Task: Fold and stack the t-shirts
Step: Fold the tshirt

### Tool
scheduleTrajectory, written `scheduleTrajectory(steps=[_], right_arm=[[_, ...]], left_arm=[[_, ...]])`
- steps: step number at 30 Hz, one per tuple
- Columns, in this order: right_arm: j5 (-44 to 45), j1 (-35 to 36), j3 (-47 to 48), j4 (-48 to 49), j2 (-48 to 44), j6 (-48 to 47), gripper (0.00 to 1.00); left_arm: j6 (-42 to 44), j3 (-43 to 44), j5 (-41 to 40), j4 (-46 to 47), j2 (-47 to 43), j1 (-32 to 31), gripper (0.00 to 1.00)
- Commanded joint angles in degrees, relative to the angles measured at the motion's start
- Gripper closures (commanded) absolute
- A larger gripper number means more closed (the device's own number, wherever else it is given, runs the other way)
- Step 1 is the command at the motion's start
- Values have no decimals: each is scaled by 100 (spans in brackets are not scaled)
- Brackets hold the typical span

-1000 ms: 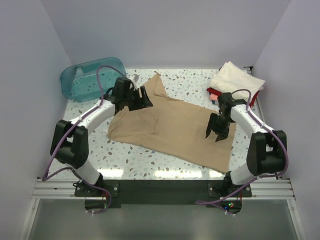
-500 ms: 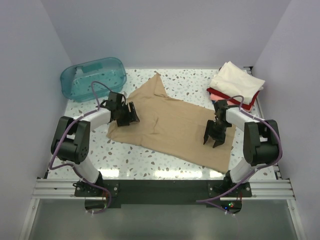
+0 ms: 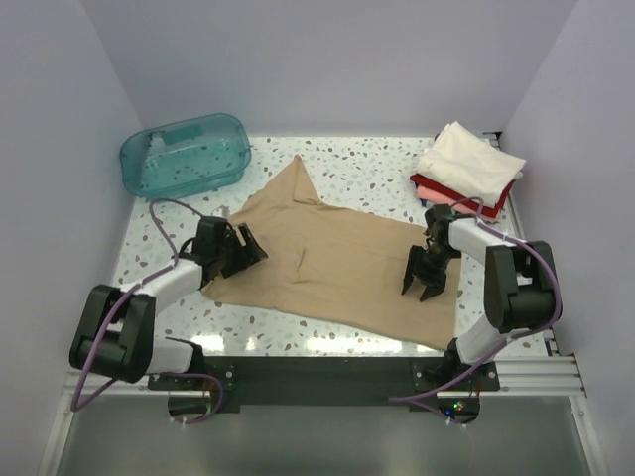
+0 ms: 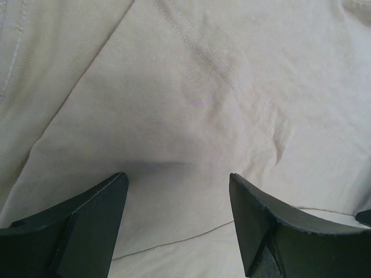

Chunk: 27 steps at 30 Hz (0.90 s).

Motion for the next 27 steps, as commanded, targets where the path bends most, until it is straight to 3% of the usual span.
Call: scheduleTrajectory(steps=[1, 12, 18, 27], right_arm=[[84, 24, -503, 226, 93, -21, 44], [31, 33, -671, 270, -92, 14, 44], [40, 24, -477, 174, -118, 6, 44], [653, 15, 497, -643, -566, 120, 43]], left_arm=[[-582, -772, -434, -1047, -357, 25, 23], [-1347, -1537, -619, -2112, -2485, -19, 23], [-1181, -1187, -565, -2401, -2626, -19, 23], [-382, 211, -837, -2148, -2214, -19, 23]])
